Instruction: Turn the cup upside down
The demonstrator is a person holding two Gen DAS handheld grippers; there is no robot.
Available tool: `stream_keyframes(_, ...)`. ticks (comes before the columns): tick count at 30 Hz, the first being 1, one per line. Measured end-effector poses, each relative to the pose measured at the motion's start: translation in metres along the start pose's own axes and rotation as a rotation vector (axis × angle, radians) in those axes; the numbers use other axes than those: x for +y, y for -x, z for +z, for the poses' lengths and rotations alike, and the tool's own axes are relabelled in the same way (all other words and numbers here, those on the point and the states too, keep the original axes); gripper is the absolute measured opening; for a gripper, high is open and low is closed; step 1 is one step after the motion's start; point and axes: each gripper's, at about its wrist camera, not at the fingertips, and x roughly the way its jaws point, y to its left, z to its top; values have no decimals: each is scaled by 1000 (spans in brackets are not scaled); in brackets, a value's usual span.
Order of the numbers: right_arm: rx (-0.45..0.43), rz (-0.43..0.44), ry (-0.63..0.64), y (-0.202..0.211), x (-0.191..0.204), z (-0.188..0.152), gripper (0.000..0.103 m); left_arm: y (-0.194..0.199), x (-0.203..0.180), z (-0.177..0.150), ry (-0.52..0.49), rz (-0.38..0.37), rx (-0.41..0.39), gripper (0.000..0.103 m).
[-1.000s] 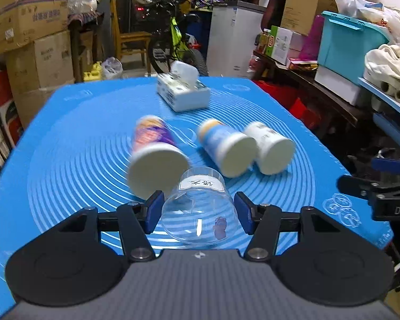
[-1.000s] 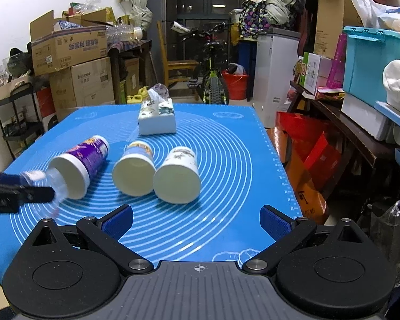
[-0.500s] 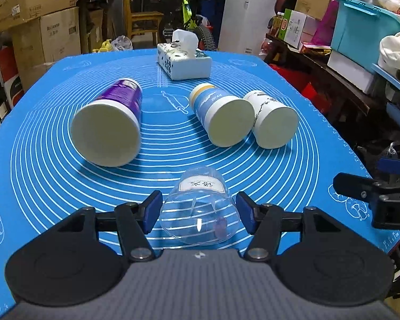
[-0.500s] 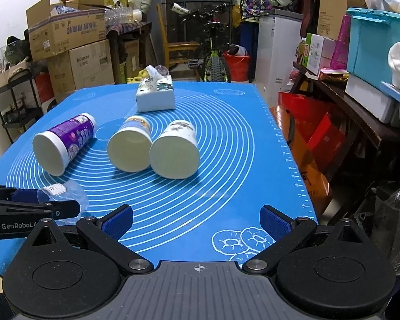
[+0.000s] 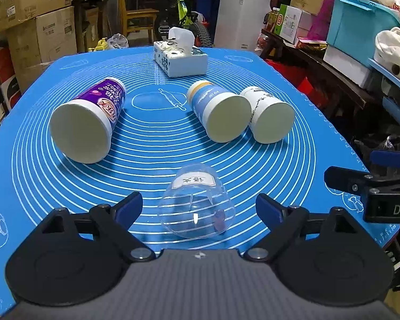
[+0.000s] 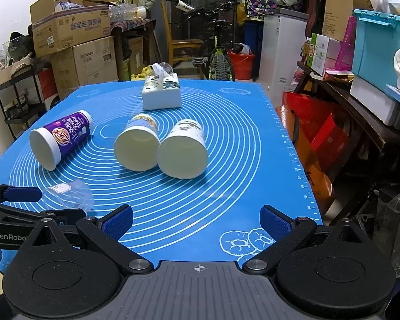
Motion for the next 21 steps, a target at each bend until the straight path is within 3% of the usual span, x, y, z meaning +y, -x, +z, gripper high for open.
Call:
stream_keyframes(5,25,59,-32,2,6,15,100,17,9,7,26,-6,-22,93)
stream_keyframes(12,71,162,-65,-5,31,42,100,42,34,15,39,91,-88,95)
stream_keyframes(16,134,211,-81,-23,49,56,100,46,55,15,68,169,-112,97)
stream_keyframes(21,286,263,-167,-60,63,66,93,41,82,13,117,251,-115,97)
